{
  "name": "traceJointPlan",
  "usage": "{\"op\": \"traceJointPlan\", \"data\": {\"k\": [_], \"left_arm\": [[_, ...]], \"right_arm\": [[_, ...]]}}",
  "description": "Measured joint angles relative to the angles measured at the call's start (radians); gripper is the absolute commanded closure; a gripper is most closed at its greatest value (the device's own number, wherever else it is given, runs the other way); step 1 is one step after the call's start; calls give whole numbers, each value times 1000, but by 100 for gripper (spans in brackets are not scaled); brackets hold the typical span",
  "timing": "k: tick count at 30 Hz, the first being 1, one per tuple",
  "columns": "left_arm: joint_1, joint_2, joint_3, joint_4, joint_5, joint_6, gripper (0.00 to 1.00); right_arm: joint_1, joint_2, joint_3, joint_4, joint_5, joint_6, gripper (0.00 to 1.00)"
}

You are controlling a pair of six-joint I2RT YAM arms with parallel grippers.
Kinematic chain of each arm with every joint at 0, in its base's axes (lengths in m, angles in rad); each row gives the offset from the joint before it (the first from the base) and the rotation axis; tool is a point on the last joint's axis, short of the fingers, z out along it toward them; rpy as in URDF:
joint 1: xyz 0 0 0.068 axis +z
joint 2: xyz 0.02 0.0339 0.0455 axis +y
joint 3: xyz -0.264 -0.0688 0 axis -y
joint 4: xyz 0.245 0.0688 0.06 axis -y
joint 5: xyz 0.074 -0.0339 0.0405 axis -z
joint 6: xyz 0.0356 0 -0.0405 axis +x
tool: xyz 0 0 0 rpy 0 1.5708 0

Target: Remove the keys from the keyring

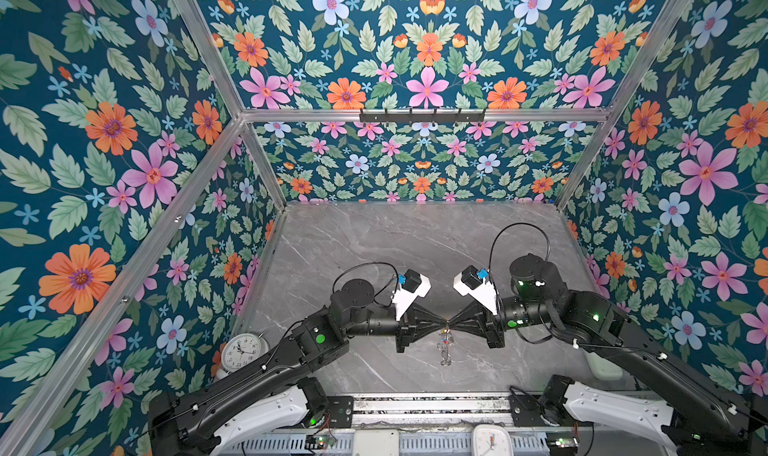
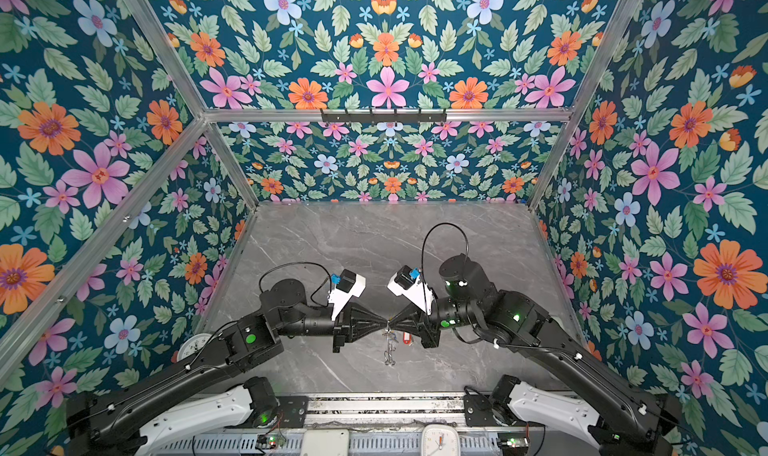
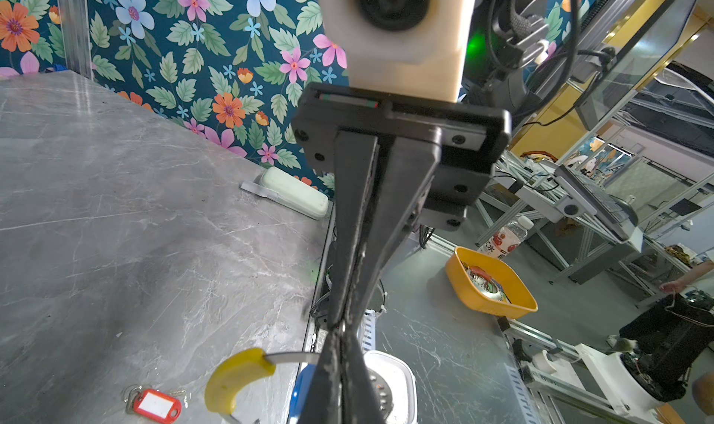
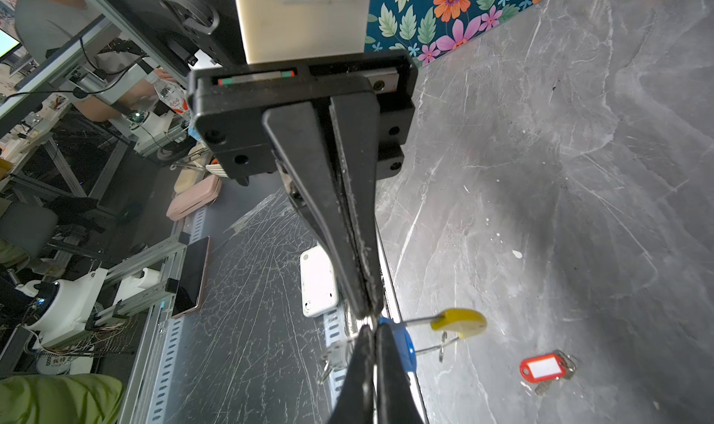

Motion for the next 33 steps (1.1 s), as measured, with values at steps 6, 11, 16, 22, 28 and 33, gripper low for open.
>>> {"op": "traceJointPlan", "data": {"k": [6,11,16,22,28,33], "left_arm": [[-2,-33,-58,84,-38,-19,100],[-1,-85,-128,195,-113,-30,100],[-1,-121,-204,340,-193,-52,100],[-1,-122,-277,519,-266,-90,100],[-2,-101,-292,635,-292,-119,100],[-2,-86,-295,687,-297,-127,100]], "right_arm": [[0,-30,-32,82,14,34,72],[0,-102,-134,254,35,114,67],[0,-189,-275,463,77,206,65],[0,-246,-385,663,129,286,64],[1,-222,-410,742,136,329,66],[5,-199,-416,772,116,343,81]]}}
